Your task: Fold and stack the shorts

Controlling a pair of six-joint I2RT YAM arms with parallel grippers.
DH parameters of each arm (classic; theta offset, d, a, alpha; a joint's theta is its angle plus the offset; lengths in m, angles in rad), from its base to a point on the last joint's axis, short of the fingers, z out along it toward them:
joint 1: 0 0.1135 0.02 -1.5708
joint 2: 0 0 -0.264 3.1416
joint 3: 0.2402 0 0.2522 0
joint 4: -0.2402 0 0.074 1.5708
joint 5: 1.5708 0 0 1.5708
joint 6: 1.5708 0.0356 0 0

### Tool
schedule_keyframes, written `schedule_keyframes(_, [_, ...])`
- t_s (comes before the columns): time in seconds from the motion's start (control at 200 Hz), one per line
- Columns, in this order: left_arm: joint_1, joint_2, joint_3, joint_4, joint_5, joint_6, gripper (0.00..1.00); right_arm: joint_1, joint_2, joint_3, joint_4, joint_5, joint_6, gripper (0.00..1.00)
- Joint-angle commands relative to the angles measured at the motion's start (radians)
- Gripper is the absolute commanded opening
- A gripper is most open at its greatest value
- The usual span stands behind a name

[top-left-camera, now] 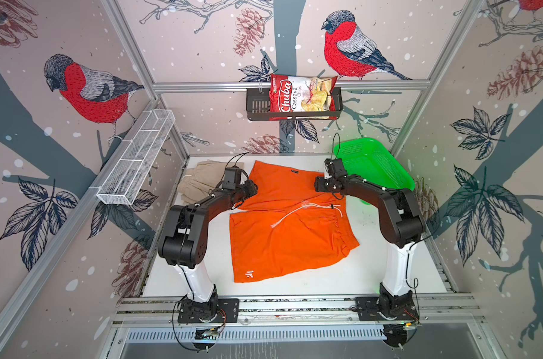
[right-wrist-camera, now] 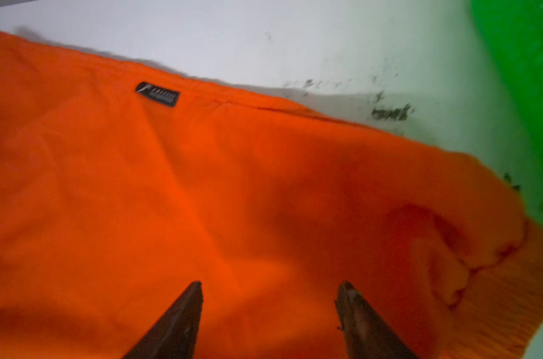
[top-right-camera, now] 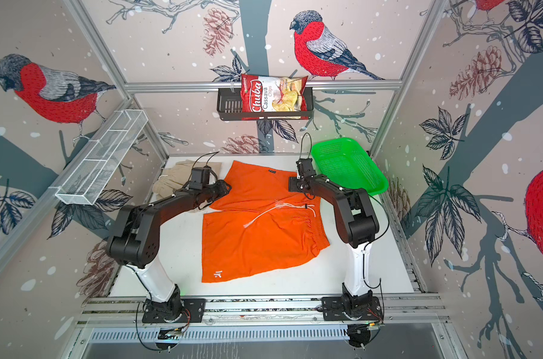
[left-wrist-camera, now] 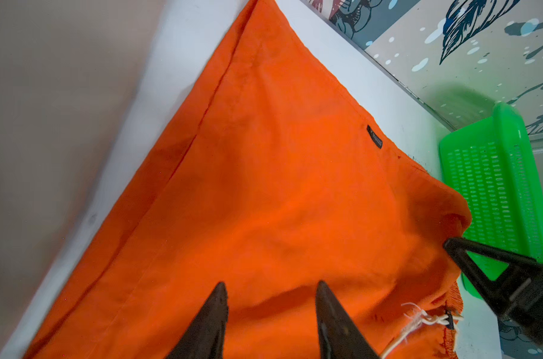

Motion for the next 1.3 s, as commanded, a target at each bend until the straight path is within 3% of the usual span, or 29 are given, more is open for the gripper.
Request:
schedule_keyframes(0.0, [-0.02,0.072,0.068,-0.018,0.025,0.028,0.46,-0.019,-0.023,-0.034,0.059,0.006,0.013,0.7])
schedule_keyframes(0.335, [-0.021,0.225,0.13,-0.035,-0.026,0.043,0.46,-0.117,0.068,0.093,0.054,-0.034,-0.034,0.71])
schedule_keyframes(0.625, [-0.02,0.234,0.089,-0.038,-0.058,0.053,0.46,-0.195,0.22,0.308,-0.006,-0.036,-0.017,0.72])
schedule_keyframes(0.815, [-0.02,0.212,0.101,-0.046,-0.041,0.048,0.47,-0.218,0.234,0.369,-0.03,-0.057,0.007,0.72])
schedule_keyframes(1.096, [-0.02,0.14,0.163,-0.03,0.033,0.038,0.47,-0.115,-0.002,0.153,0.074,-0.092,0.013,0.71])
schedule_keyframes(1.296, [-0.022,0.186,0.226,-0.034,0.047,0.05,0.46,-0.056,0.018,0.072,0.109,-0.112,0.044,0.7])
